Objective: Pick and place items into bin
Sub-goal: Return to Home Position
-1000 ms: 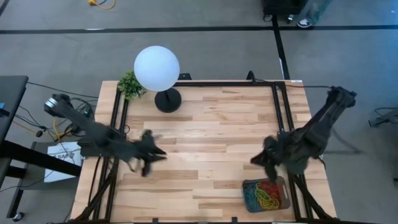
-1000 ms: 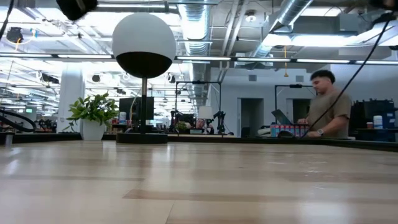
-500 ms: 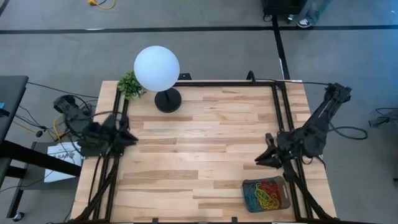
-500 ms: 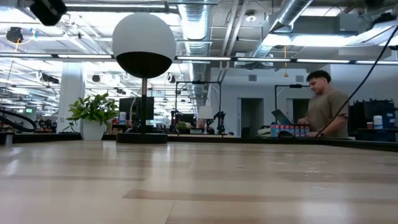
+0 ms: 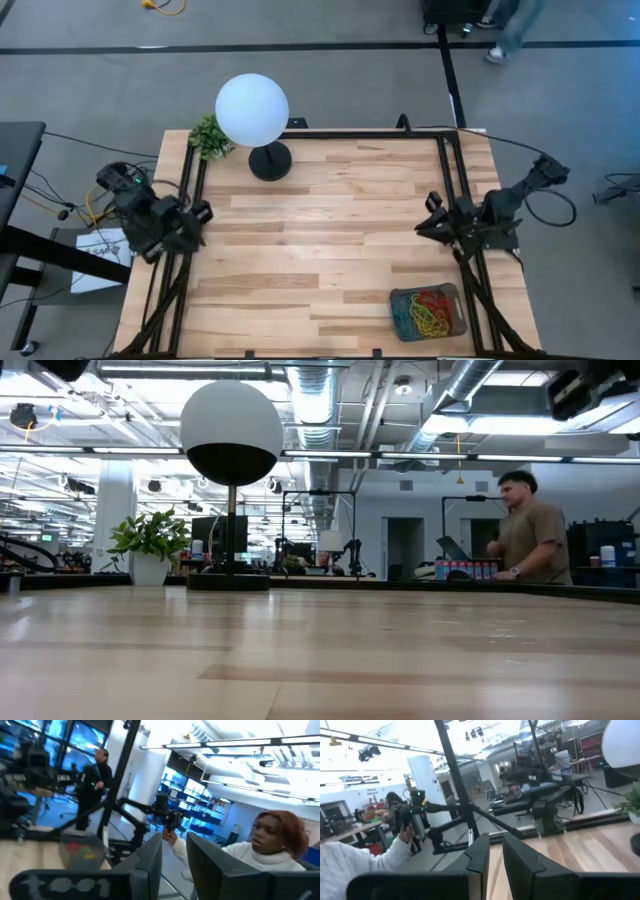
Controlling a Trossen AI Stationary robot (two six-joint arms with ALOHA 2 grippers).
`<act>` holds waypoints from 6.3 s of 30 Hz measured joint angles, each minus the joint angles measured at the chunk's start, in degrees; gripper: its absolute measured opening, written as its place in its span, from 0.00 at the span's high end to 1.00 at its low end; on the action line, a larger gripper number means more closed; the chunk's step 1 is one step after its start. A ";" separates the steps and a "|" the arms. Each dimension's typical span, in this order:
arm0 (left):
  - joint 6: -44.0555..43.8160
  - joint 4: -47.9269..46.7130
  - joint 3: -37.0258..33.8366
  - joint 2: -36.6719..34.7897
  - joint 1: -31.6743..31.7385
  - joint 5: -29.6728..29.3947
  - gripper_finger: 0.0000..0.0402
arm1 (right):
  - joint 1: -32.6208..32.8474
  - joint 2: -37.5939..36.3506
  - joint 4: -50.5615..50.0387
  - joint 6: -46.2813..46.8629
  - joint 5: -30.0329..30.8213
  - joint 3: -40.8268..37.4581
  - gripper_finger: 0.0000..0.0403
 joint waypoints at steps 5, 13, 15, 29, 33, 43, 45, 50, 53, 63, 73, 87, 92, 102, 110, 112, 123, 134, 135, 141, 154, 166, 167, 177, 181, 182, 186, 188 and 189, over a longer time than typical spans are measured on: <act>4.94 -4.94 6.94 -0.12 0.04 -0.69 0.80 | -0.35 -10.06 -4.00 -0.39 -0.05 -2.73 0.88; 9.74 -9.18 10.58 -0.07 0.04 -8.45 0.80 | -0.82 -15.11 0.02 -5.64 -1.29 -8.34 0.88; 9.60 -9.40 9.55 -0.07 0.06 -10.03 0.80 | -1.39 -15.13 -0.07 -4.93 -1.13 -9.52 0.88; 9.07 9.68 -7.33 0.06 0.06 -5.64 0.80 | -7.57 -15.18 4.76 -4.74 -1.27 -12.90 0.88; 8.97 15.54 -11.47 0.06 0.06 -2.84 0.80 | -8.77 -15.16 0.70 -4.69 -1.14 -12.93 0.88; 7.57 17.99 -15.60 0.08 0.06 -4.35 0.80 | -9.34 -14.91 -2.27 -4.33 -1.15 -12.95 0.88; 7.60 15.41 -15.60 0.06 0.06 -4.40 0.80 | -9.34 -14.91 -2.98 -4.33 -1.16 -12.97 0.88; 7.01 5.48 -15.62 0.10 0.06 -10.85 0.80 | -9.34 -14.91 -2.95 -4.31 -1.15 -12.97 0.88; 5.56 3.70 -15.60 0.67 0.10 -16.32 0.80 | -9.34 -14.91 -2.95 -4.31 -1.14 -12.99 0.88; 10.94 3.75 -15.62 2.44 0.12 -19.03 0.80 | -9.34 -14.96 -3.38 -4.28 -1.16 -13.01 0.88; 10.96 3.62 -15.62 2.44 0.12 -19.03 0.80 | -9.34 -14.96 -3.37 -4.28 -1.14 -13.03 0.88; 10.99 3.53 -15.62 2.44 0.12 -19.03 0.80 | -9.34 -14.96 -3.37 -4.26 -1.16 -13.06 0.88; 11.00 3.51 -15.62 2.44 0.12 -19.01 0.80 | -9.34 -14.96 -3.37 -4.26 -1.16 -13.06 0.88; 11.02 3.49 -15.63 2.44 0.12 -18.99 0.80 | -9.34 -14.96 -3.37 -4.26 -1.16 -13.06 0.88; 11.12 3.46 -15.64 2.44 0.12 -18.99 0.80 | -9.34 -14.96 -3.37 -4.26 -1.16 -13.06 0.88; 11.12 3.46 -15.64 2.44 0.12 -18.99 0.80 | -9.34 -14.96 -3.37 -4.26 -1.16 -13.06 0.88; 11.73 3.46 -15.66 2.44 0.12 -18.99 0.80 | -9.34 -14.96 -3.36 -4.26 -1.16 -13.06 0.88; 11.66 3.46 -15.66 2.44 0.12 -18.99 0.80 | -9.34 -14.96 -3.35 -4.26 -1.16 -13.06 0.88; 11.45 3.46 -15.66 2.44 0.12 -18.99 0.80 | -9.34 -14.96 -3.37 -4.26 -1.15 -13.06 0.88; 11.37 3.46 -15.66 2.44 0.12 -18.99 0.80 | -9.34 -14.96 -3.37 -4.26 -1.16 -13.06 0.88; 11.49 3.46 -15.66 2.44 0.12 -18.99 0.80 | -9.34 -14.96 -3.36 -4.26 -1.16 -13.06 0.88; 11.07 3.46 -15.66 2.44 0.12 -18.99 0.80 | -9.32 -14.96 -3.35 -4.26 -1.16 -13.07 0.88; 11.11 3.46 -15.66 2.44 0.12 -18.99 0.80 | -9.34 -14.98 -3.37 -4.26 -1.16 -13.06 0.88; 11.47 3.44 -15.66 2.44 0.10 -18.99 0.80 | -9.33 -14.97 -3.37 -4.26 -1.15 -13.06 0.88; 11.10 3.44 -15.66 2.44 0.12 -18.99 0.80 | -9.33 -14.97 -3.36 -4.26 -1.16 -13.06 0.88; 11.19 3.44 -15.66 2.44 0.10 -18.99 0.80 | -9.34 -14.98 -3.37 -4.26 -1.16 -13.06 0.88; 11.34 3.45 -15.66 2.44 0.12 -18.99 0.80 | -9.33 -14.97 -3.37 -4.26 -1.16 -13.06 0.88; 11.09 3.44 -15.66 2.44 0.11 -18.99 0.80 | -9.32 -14.96 -3.35 -4.26 -1.14 -13.06 0.88; 11.15 3.44 -15.66 2.44 0.11 -18.99 0.80 | -9.32 -14.96 -3.34 -4.26 -1.14 -13.06 0.88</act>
